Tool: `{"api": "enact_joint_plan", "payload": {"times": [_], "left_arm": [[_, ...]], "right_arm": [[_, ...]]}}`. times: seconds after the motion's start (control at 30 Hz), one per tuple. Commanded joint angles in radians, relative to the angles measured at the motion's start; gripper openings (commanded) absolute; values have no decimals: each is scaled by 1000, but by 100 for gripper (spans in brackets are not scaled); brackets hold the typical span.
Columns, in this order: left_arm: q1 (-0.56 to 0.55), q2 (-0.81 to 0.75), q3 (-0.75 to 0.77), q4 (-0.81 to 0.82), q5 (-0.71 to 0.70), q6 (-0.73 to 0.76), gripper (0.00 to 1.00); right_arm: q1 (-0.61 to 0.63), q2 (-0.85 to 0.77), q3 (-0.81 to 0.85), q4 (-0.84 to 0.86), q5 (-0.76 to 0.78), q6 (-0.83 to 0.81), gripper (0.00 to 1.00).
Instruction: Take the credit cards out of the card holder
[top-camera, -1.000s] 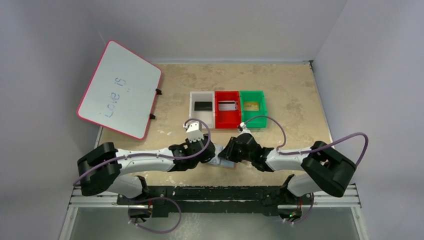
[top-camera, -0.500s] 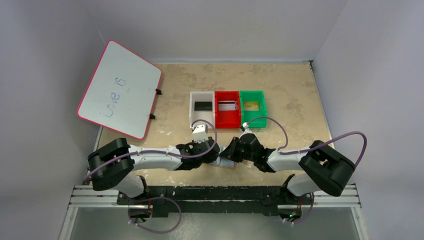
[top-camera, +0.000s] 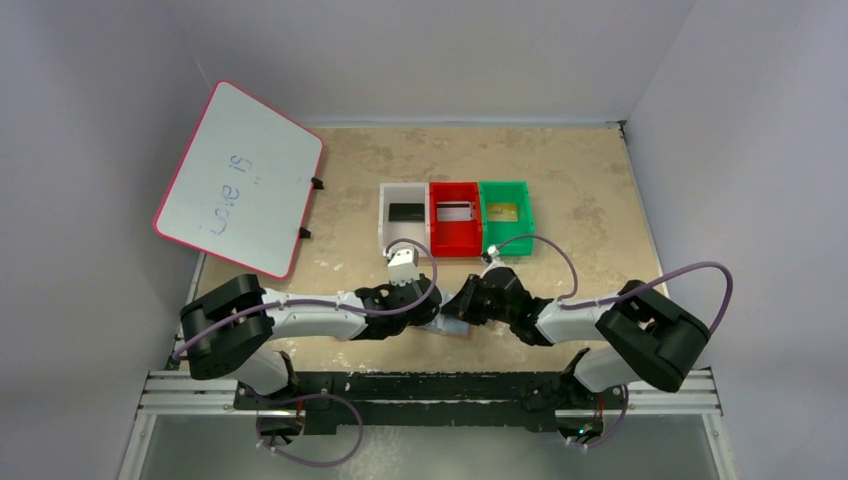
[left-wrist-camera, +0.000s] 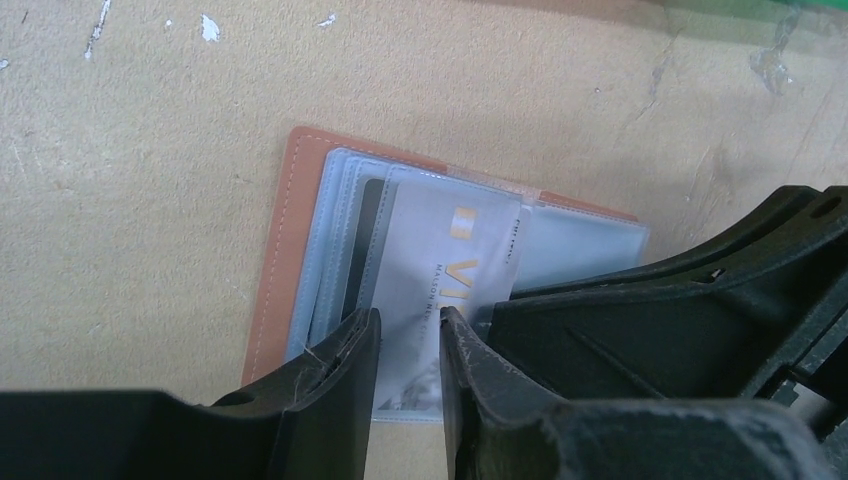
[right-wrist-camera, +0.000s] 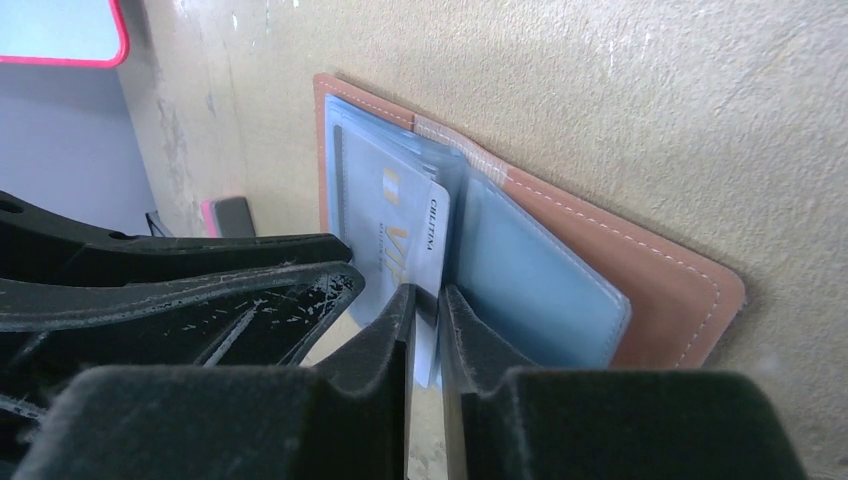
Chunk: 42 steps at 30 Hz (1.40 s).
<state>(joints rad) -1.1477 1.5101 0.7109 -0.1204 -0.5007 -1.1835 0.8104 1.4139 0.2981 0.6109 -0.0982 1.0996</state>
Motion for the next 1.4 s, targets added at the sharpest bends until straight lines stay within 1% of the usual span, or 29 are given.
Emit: {"api": "enact_joint_plan", "payload": {"times": [0.0,0.1,0.23,0.53,0.7,0.83,0.97,1.03,1.2,1.37], "left_arm": [[-3,15,22,8,12,-2,27],[-3,18,26,-21,-6,-6,26],[-2,28,41,-76,-37,-9,25],[-3,41,61,-146,-77,-9,25],[-3,41,62,-154,-83,-8,24],[-3,41,65,-153,-84,-7,24],[-3,38,68,-143,-75,-4,24],[-4,31,67,-130,-66,2,25],[-5,-26,61,-85,-54,11,30],[-7,-91,55,5,-21,39,33]], "right_arm": [[-7,-11,-23,42,-18,6,12],[-12,-21,-30,42,-20,8,5],[-21,-31,-38,40,-24,7,0],[-42,-73,-66,20,-35,3,0],[-50,-112,-62,-54,-11,-16,0],[-53,-148,-60,-105,14,-27,0],[-55,-151,-59,-112,18,-29,0],[-56,-140,-56,-107,13,-31,0],[-56,-85,-44,-77,-9,-39,0],[-56,-38,-35,-54,-18,-41,0]]}}
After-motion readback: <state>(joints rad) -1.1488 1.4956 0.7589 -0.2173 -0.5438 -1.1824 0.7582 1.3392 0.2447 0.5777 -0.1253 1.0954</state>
